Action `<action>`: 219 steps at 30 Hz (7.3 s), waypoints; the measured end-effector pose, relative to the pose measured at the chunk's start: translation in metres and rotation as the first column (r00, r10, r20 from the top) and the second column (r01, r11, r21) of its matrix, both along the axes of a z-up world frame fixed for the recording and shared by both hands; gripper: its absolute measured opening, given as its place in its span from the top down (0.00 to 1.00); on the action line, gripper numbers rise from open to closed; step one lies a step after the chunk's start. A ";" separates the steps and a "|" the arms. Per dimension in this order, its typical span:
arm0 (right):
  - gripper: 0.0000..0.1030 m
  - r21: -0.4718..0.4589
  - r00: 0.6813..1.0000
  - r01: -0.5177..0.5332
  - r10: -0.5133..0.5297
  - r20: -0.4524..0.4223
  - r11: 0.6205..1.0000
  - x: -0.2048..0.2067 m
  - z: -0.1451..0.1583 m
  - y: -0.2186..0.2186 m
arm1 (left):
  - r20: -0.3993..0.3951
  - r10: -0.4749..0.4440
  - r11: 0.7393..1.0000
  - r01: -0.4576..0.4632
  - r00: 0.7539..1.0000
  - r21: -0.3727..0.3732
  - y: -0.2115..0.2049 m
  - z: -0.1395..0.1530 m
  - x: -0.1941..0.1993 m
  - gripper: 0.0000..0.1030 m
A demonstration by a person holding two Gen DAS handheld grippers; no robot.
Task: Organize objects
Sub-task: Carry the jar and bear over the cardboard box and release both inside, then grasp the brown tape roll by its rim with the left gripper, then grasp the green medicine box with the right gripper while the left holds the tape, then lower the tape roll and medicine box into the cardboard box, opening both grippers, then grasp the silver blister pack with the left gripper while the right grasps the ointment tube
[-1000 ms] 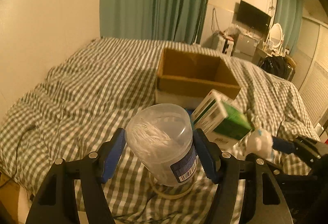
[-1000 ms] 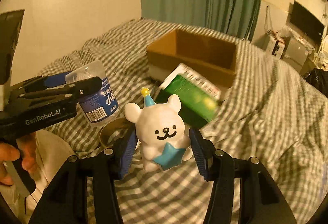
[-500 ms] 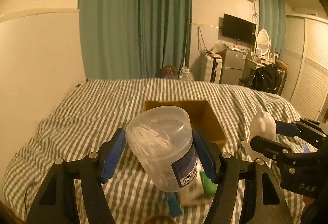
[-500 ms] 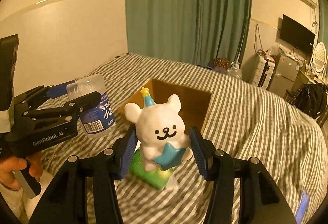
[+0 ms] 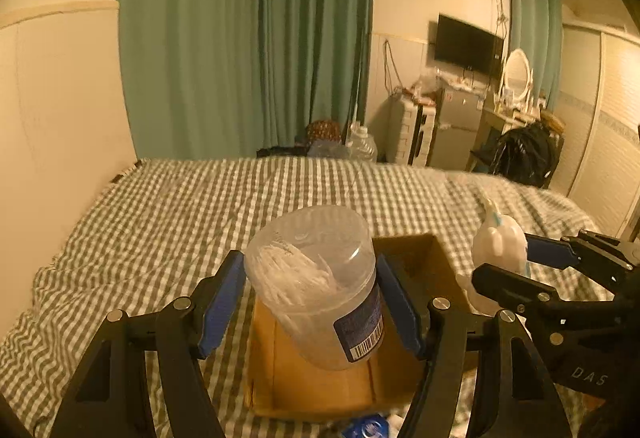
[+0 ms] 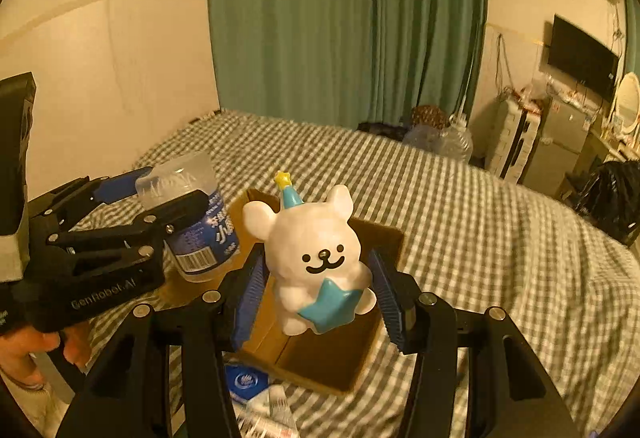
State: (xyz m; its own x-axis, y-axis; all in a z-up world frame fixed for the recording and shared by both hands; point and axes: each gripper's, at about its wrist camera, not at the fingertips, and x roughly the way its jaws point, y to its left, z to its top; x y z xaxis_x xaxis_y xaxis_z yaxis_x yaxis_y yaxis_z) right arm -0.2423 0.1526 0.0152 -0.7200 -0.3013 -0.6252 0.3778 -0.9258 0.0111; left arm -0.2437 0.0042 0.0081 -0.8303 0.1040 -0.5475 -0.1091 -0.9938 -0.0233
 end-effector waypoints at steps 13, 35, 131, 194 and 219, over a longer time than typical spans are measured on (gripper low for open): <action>0.50 0.029 0.987 0.011 -0.015 0.161 1.000 -0.031 -0.082 -0.002 | 0.146 0.006 1.000 -0.003 0.989 -0.020 -0.001 -0.073 -0.037 0.35; 0.00 -0.011 0.990 0.074 -0.075 -0.123 0.997 0.123 0.076 0.038 | -0.047 0.055 0.994 -0.059 0.997 -0.088 -0.015 0.054 0.111 0.00; 0.00 -0.110 0.919 0.239 -0.189 0.345 0.965 0.100 -0.126 -0.019 | 0.338 0.145 0.989 -0.149 0.930 -0.013 -0.074 -0.137 0.178 0.18; 0.00 -0.214 0.991 0.119 -0.104 0.079 0.970 -0.034 -0.035 0.031 | 0.160 -0.013 0.987 0.038 0.987 -0.153 0.019 -0.073 -0.084 0.16; 0.00 -0.086 0.991 0.055 -0.065 -0.119 0.995 0.137 0.087 0.057 | 0.032 0.112 0.980 -0.105 0.993 -0.169 0.010 0.046 0.093 0.00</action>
State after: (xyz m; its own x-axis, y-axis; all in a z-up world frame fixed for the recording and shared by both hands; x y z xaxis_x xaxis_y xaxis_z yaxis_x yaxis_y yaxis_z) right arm -0.1053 0.2093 0.1021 -0.8073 -0.3024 -0.5068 0.3251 -0.9446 0.0457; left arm -0.1502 0.0142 0.0546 -0.8084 -0.0807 -0.5831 -0.0030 -0.9900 0.1411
